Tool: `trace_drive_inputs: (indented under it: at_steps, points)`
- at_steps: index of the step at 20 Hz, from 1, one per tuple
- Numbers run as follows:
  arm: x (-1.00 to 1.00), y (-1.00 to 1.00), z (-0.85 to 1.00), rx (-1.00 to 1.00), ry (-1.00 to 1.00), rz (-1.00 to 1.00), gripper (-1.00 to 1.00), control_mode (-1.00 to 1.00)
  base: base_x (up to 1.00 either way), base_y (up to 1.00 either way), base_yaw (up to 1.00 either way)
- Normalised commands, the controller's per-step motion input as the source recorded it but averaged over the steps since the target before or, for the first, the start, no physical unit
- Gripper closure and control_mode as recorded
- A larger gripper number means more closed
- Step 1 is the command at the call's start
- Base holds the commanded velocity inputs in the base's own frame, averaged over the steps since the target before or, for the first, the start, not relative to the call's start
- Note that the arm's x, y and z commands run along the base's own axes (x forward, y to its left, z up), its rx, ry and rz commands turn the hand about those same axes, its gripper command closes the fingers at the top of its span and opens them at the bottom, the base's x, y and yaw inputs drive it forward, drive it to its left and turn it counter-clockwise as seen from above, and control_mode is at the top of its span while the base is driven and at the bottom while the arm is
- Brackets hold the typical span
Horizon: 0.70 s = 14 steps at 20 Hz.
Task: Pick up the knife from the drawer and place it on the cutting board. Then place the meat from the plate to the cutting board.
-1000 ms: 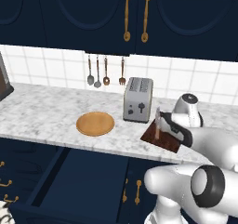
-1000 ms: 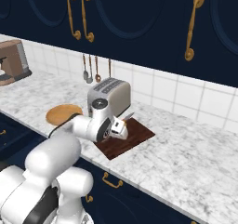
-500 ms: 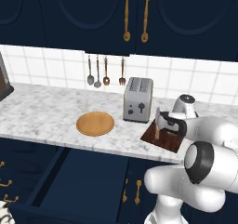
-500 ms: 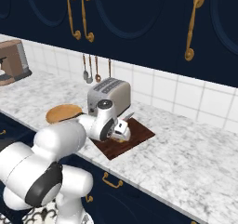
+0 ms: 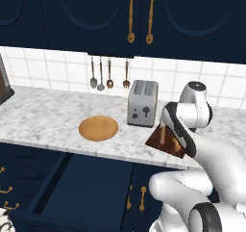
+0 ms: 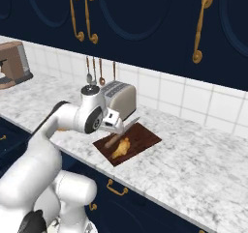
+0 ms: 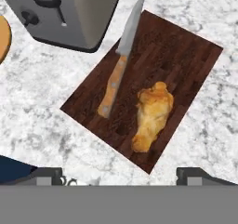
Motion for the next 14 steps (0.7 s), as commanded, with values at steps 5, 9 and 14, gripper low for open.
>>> trace_drive_inputs:
  at_steps: [5, 9, 14]
  points:
    - [-0.78, 1.0, 0.86, -0.27, -0.11, 0.01, -1.0, -1.0, 0.0, 0.0, 0.0]
    - [-0.44, 1.0, 0.29, -0.33, -0.11, 0.1, -1.0, -1.0, 0.0, 0.0, 0.0]
    - [-0.51, 0.62, 0.0, -0.09, -0.06, 0.12, -1.0, -1.0, 0.0, 0.0, 0.0]
